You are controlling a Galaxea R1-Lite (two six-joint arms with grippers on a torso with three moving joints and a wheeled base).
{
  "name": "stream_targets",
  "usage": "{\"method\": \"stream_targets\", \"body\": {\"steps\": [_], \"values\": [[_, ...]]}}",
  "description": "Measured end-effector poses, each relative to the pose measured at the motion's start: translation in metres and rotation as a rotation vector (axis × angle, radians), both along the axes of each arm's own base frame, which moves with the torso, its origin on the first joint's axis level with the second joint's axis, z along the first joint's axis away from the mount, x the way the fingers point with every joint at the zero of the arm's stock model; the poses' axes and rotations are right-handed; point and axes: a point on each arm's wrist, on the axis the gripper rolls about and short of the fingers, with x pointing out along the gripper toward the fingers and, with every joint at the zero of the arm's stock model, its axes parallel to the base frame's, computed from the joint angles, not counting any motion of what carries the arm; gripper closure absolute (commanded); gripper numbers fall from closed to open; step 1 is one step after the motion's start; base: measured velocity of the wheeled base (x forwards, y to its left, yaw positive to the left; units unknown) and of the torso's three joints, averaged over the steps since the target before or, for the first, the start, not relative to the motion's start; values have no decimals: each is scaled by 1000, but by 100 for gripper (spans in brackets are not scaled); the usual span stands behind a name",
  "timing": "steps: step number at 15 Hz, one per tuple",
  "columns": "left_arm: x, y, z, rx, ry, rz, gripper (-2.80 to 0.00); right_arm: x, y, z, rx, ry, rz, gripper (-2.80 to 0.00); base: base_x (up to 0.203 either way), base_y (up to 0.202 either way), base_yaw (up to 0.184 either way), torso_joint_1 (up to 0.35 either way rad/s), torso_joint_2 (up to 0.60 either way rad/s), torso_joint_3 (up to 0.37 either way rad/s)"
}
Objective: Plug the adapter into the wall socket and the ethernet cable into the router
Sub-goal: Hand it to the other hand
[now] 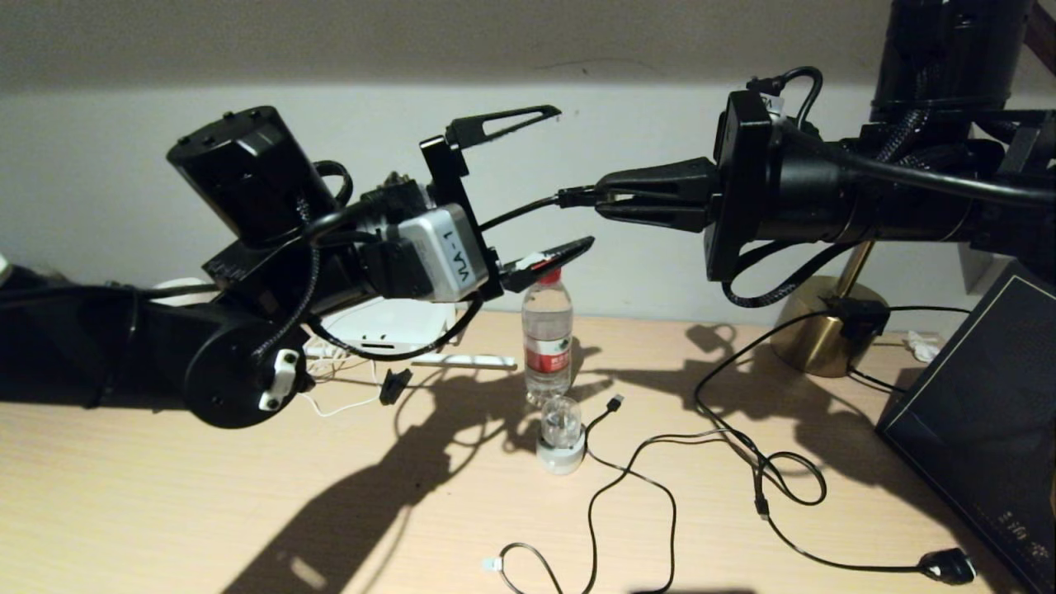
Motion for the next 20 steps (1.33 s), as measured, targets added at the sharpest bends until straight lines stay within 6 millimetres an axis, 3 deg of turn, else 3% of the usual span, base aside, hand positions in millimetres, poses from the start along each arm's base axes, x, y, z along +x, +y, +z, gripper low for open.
{"method": "stream_targets", "body": {"steps": [13, 14, 20], "values": [[-8, -5, -5, 11, 20, -22, 0, 2, -4, 0, 1, 0, -16, 0, 0, 0, 0, 0, 0, 0], [-8, -5, -5, 11, 20, -23, 0, 2, -4, 0, 1, -1, -20, -280, 0, 0, 0, 0, 0, 0], [-8, -3, -4, 5, 35, -26, 0, 3, -4, 0, -1, 1, -23, -280, 0, 0, 0, 0, 0, 0]]}}
